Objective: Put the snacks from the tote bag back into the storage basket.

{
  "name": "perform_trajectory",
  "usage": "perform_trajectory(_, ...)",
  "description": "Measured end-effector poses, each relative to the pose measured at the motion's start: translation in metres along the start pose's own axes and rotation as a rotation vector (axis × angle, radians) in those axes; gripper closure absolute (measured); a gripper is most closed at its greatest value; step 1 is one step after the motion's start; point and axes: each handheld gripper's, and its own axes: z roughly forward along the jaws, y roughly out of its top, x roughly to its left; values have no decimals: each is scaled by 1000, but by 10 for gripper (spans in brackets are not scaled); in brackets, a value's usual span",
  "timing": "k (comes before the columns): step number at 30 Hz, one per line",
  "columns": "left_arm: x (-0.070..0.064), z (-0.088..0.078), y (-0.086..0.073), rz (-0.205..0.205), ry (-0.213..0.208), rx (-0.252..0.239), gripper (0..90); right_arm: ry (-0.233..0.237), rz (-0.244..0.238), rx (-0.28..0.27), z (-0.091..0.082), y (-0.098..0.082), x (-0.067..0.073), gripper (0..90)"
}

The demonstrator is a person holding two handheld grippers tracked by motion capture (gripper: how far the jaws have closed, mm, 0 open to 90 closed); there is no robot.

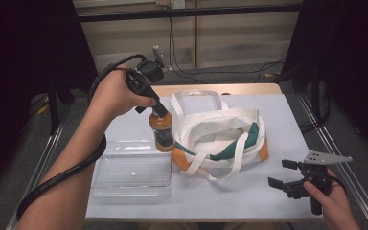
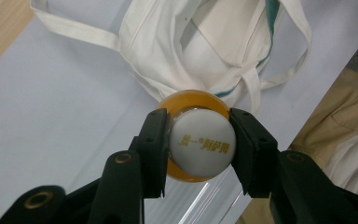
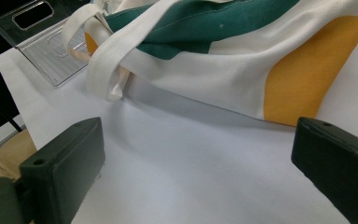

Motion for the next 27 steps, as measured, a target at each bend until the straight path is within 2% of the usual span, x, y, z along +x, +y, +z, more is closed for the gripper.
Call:
perform_trajectory(8, 9, 5, -10, -11, 2, 18, 594, 4, 1, 5, 1, 0, 1, 25)
perform_trajectory(9, 10, 6, -11, -24, 2, 25, 594, 4, 2, 5, 1, 0, 0, 25)
perform_trajectory(21, 16, 21, -17, -13, -8, 61, 594, 5, 3, 8, 1, -1, 0, 25)
perform_trajectory(27, 19, 30, -19, -26, -14, 71, 594, 6, 5, 9, 1, -1, 0, 25)
